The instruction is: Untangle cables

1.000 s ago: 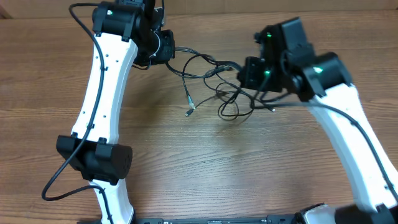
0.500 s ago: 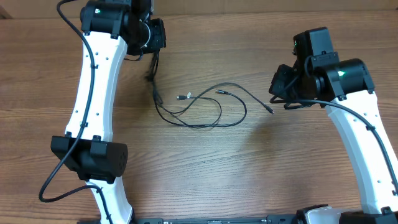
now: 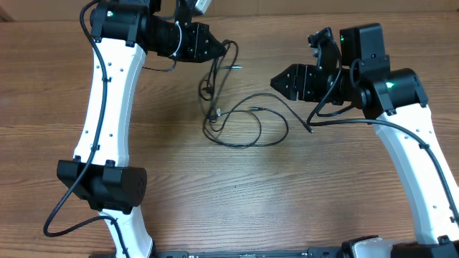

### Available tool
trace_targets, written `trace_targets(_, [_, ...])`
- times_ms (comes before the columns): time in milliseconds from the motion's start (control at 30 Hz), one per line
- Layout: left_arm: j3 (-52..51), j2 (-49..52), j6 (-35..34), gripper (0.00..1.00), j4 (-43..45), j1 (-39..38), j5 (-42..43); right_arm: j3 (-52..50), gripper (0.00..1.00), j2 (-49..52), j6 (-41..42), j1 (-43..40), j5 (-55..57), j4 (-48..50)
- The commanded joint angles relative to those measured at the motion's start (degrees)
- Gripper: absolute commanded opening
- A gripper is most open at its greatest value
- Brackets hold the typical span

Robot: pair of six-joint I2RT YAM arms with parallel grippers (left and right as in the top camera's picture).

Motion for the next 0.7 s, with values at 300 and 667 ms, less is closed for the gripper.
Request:
trace_targets(300, [1.1, -2.0, -4.9, 0.04, 12.5, 0.0, 26.1, 0.1, 0.62, 7.8, 3.1, 6.7, -2.6, 3.8])
trace_targets(667, [1.1, -2.0, -11.2, 0.04, 17.5, -0.2, 31.2, 0.1, 0.53, 14.8, 20.9, 6.7, 5.8, 20.9])
